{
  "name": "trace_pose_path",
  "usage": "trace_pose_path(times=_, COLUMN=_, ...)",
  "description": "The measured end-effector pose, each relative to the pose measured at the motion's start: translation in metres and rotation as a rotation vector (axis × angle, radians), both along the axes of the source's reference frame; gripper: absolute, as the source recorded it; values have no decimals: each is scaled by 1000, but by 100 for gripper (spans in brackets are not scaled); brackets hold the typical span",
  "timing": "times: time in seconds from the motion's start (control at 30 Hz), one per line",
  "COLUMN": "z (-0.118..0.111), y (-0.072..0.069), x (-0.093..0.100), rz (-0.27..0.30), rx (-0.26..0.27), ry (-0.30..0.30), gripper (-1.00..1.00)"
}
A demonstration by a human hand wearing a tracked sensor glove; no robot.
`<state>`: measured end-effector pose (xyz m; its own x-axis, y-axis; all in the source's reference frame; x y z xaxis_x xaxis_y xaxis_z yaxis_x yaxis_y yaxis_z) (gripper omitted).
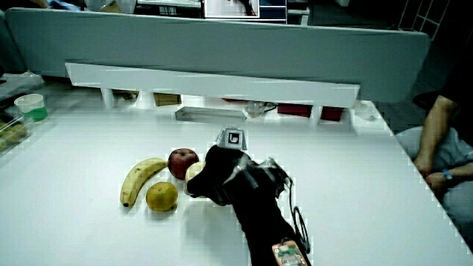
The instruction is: Pick pear no leg
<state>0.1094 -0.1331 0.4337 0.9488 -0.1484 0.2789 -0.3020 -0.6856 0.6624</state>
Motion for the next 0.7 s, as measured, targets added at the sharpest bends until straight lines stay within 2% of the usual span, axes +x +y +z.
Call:
trace_pose_path(times=0.17, z=-22, y=-1, x=7, rz=-15, rx=37, ry=12, gripper=100)
trace_pose_path(times=0.27, z=-36, y=-1, x=13, rz=-13, rx=57, ry=-9, gripper=100)
trace_pose_path(times=0.3, z=-38, y=-2, x=16, rz=-21, rx=42, ry=-13, gripper=100)
trace_pose_path(times=0.37, z=-46, y=-2, x=23, rz=-6, rx=62, ry=-34, gripper=100)
trace_pose_path(times=0.4, z=-49, y=-2, x=26, rz=-15, rx=54, ry=-31, gripper=100)
trace_pose_path(times=0.43, z=-54, y=-2, x=28, rz=4, rx=81, ry=-25, gripper=100)
trace_pose_path(times=0.63, z=-60, y=-4, x=49, rz=21, rx=72, ry=-14, gripper=100)
trace_pose_path(times=0.7, z=-63, y=-5, x=56, rz=46, rx=93, ry=-11, gripper=100)
